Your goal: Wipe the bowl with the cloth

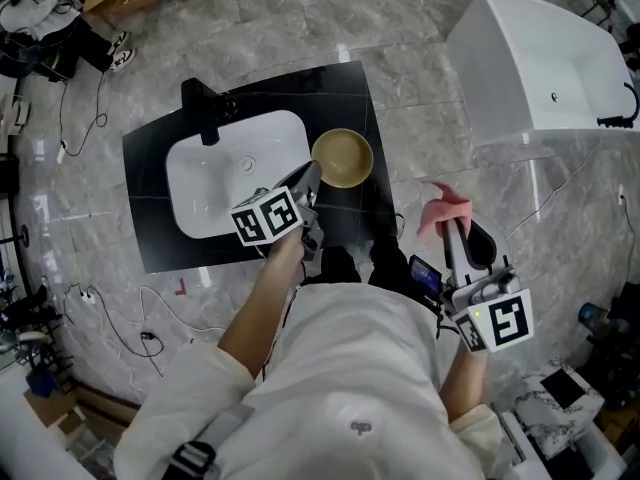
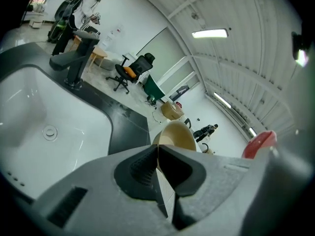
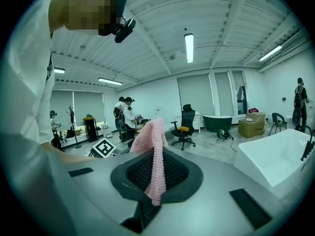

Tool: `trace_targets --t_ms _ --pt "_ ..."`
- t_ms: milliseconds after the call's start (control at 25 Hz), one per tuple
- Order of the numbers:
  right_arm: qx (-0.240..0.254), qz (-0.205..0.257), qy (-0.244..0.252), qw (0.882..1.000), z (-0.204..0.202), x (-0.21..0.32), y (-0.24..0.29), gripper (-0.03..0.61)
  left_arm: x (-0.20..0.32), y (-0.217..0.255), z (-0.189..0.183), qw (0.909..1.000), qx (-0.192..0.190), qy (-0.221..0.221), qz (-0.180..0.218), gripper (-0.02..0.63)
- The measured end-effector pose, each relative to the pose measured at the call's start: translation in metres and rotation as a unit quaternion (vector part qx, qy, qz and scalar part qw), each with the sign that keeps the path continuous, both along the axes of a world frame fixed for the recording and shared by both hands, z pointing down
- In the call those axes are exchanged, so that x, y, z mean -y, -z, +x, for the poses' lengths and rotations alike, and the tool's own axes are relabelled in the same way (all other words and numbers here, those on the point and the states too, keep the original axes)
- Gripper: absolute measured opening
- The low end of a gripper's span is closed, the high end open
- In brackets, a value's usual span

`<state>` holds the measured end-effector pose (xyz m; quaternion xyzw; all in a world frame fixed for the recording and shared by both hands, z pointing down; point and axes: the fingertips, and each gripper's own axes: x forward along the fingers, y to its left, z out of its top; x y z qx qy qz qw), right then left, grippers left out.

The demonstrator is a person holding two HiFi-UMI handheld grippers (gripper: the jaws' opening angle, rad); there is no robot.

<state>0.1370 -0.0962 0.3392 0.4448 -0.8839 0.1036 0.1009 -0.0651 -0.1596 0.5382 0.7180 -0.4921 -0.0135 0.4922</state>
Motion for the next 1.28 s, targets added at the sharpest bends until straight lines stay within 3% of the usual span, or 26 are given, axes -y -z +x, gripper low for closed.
trace_targets --t_ms 360,600,1080,1280 --pt "0.031 0.046 0.057 0.997 -0.070 -0.005 0.016 0.017 -0.015 0.072 -0.013 0.9969 0.021 -0.007 0.075 0.023" --pt "0.003 0.057 0.095 0.994 -0.110 0.000 0.012 0.016 -0.028 0.113 -0.006 0.9907 0.048 -0.027 0.124 0.023" --pt "-0.089 0.025 0.039 0.995 -0.126 0.029 -0.024 0.015 -0.057 0.146 0.002 0.9797 0.067 -0.058 0.180 0.025" --pt "-0.103 0.016 0.036 0.994 -0.131 0.033 -0.027 0.017 -0.063 0.148 0.011 0.9764 0.070 -0.080 0.188 0.025"
